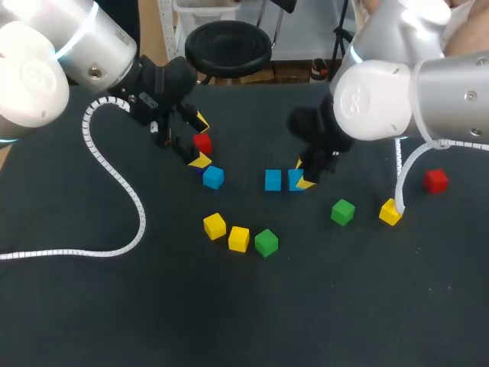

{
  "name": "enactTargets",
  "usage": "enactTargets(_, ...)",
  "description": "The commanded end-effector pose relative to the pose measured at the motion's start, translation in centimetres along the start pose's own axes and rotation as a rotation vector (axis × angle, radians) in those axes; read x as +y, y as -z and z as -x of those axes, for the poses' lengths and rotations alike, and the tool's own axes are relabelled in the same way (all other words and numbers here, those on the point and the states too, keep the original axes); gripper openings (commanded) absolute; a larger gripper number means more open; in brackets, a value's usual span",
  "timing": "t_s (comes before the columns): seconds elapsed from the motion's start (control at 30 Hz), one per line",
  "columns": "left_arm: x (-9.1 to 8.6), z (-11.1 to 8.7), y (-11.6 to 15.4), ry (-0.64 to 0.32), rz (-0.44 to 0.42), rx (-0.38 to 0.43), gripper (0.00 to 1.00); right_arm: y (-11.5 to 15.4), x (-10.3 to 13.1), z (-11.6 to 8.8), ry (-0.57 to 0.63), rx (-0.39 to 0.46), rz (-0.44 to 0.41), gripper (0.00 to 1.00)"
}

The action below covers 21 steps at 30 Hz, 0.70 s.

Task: Place the blue cubes, place green cubes on the blue cubes, place the yellow cubes on the green cubes, then place the red cubes on the yellow cubes, and place purple cube on the red cubes.

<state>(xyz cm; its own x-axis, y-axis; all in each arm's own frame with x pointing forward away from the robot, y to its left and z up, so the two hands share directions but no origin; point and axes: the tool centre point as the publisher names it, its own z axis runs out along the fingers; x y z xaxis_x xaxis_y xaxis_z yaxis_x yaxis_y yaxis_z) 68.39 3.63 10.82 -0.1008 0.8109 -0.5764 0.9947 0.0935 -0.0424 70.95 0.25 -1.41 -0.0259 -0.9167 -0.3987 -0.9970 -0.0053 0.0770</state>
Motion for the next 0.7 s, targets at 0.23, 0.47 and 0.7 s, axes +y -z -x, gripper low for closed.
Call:
enactTargets(0.23,0.03,-0.07,0.04,-0.001,0.0,-0.001,1.0,-0.03,-0.24,-0.11,-0.002,0.002,-0.003,0.19)
enactTargets(0.47,0.03,-0.07,0.04,-0.001,0.0,-0.001,1.0,-0.05,-0.35,-0.1,-0.002,0.001,-0.004,0.2)
enactTargets(0.7,0.03,-0.07,0.04,-0.001,0.0,-0.001,1.0,-0.19,-0.26,-0.16,-0.005,-0.003,0.006,0.75)
